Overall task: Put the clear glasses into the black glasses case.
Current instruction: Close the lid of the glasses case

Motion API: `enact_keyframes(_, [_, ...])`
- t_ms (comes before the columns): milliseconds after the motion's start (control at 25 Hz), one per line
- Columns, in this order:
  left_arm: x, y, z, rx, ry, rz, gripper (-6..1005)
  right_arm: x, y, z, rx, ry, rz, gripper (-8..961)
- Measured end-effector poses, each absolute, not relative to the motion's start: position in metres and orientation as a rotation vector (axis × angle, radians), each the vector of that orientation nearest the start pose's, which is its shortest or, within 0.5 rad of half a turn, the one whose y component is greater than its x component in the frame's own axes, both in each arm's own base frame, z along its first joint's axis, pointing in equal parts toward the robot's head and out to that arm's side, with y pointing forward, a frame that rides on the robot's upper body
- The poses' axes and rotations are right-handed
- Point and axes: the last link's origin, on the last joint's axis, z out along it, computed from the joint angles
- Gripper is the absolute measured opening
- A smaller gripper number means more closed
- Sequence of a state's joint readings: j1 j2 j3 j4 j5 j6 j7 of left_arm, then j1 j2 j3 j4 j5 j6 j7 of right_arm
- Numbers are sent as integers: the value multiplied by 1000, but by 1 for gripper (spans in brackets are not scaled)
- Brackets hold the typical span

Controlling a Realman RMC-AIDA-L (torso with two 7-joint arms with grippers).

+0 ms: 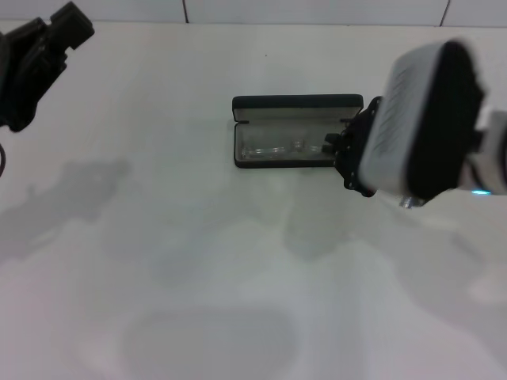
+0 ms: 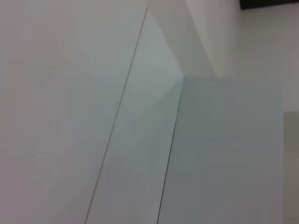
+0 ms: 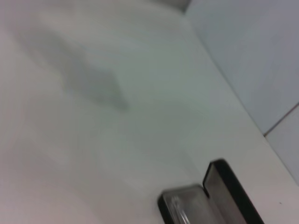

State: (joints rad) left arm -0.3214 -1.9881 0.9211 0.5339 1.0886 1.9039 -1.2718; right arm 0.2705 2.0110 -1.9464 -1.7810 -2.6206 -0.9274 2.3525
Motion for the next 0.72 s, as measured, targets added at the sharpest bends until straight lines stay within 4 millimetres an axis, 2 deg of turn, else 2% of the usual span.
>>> enact_keyframes(200, [-237,302,78,-2297,-352,-1580,72,113,289,6,-2702,102,164,61])
enact_keyframes(320, [-227,318,74,-2322,-347,-1538,72,127,284,33,-2762,172,290,60])
enact_keyframes(440, [-220,336,65,-2361,-376,-1450,73,153,282,59,-2765,252,408,60])
enact_keyframes(560, [-214,356,52,-2410,-422,-1323,74,199,278,96,-2663,374,537,60])
enact_keyframes(720, [-200,389,28,-2516,-512,-1075,74,250,269,122,-2509,484,553,61])
